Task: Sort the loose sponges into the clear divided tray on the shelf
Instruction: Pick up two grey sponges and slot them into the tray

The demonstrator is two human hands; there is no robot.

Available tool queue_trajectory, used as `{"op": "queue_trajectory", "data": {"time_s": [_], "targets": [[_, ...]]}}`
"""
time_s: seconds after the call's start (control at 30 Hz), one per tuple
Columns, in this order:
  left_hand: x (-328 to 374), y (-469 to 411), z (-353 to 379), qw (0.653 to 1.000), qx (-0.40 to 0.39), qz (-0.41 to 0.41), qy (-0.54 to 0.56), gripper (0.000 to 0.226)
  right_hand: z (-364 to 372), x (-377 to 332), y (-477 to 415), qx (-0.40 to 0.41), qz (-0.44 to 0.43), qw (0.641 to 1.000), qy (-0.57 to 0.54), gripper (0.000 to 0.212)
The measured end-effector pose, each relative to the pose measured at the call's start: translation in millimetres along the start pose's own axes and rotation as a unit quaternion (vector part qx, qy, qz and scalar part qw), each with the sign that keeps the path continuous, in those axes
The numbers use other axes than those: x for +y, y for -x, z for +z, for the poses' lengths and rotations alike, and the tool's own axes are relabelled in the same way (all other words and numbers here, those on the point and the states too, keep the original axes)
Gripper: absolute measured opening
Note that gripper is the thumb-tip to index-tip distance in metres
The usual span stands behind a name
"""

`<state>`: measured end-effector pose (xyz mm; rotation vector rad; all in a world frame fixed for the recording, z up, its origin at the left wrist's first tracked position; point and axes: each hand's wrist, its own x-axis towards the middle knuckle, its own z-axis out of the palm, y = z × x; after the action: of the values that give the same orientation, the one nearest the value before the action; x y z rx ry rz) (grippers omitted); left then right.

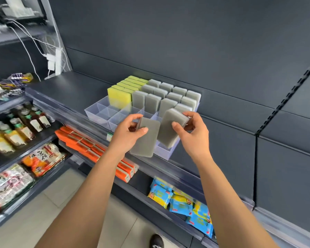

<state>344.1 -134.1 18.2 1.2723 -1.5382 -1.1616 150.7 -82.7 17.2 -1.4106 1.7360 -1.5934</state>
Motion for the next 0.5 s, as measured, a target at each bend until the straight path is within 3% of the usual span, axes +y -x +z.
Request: {"op": "queue_trajectory", "data": {"time_s": [0.5], "targets": [[-14, -135, -50, 0.997, 0.059, 0.048, -0.033, 0.042, 98, 13, -105, -0.031, -0.026, 0.999, 0.011, 0.035]]}}
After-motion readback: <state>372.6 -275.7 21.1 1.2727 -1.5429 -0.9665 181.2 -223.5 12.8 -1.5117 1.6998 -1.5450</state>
